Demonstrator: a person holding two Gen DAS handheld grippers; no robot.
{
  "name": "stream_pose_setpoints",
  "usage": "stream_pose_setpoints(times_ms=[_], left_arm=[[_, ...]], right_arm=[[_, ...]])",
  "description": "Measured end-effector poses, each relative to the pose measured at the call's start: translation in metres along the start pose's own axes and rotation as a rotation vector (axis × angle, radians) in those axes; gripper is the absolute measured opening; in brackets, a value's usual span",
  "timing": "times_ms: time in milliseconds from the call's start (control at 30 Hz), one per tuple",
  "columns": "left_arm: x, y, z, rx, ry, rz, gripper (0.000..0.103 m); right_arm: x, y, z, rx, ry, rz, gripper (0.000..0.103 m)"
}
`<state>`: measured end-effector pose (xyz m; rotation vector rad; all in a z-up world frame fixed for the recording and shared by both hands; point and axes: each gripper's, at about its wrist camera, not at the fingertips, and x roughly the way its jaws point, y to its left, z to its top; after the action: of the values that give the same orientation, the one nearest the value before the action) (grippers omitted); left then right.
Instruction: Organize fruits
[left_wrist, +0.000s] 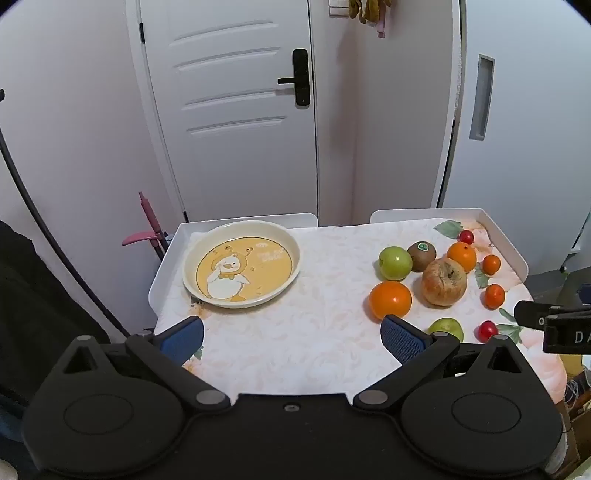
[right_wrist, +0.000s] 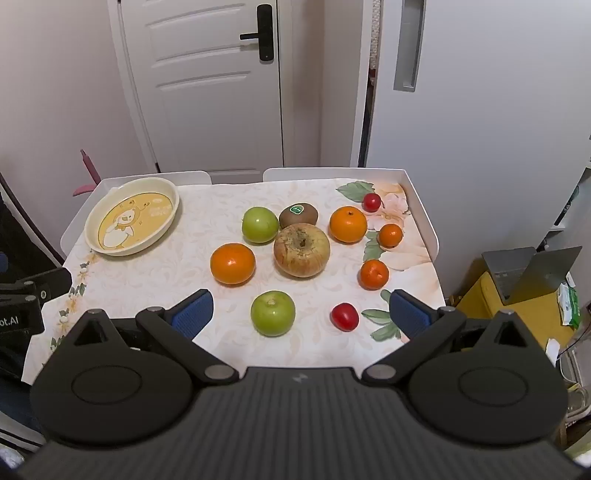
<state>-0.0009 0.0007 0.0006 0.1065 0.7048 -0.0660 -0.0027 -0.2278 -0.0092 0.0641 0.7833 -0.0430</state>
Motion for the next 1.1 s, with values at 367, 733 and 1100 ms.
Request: stream_pose_setpoints(times_ms=[367, 733, 1100], left_arm=[[0.008, -0.016, 0.013, 0.023, 0.033, 0.037, 0.103], [0.010, -0.006, 0.009, -0.003, 0.030, 0.040, 0.103], [0.012, 0.000, 0.005, -0.023, 0.029, 0.041, 0.103]], right_arm=[[0.005, 0.002, 0.002, -0.002, 0.006, -0.004, 0.103], [0.008, 0.000, 0.002, -0.004, 0.009, -0.006, 0.103], [0.006, -0.001, -0.001, -0.004, 0.006, -0.001, 0.103]])
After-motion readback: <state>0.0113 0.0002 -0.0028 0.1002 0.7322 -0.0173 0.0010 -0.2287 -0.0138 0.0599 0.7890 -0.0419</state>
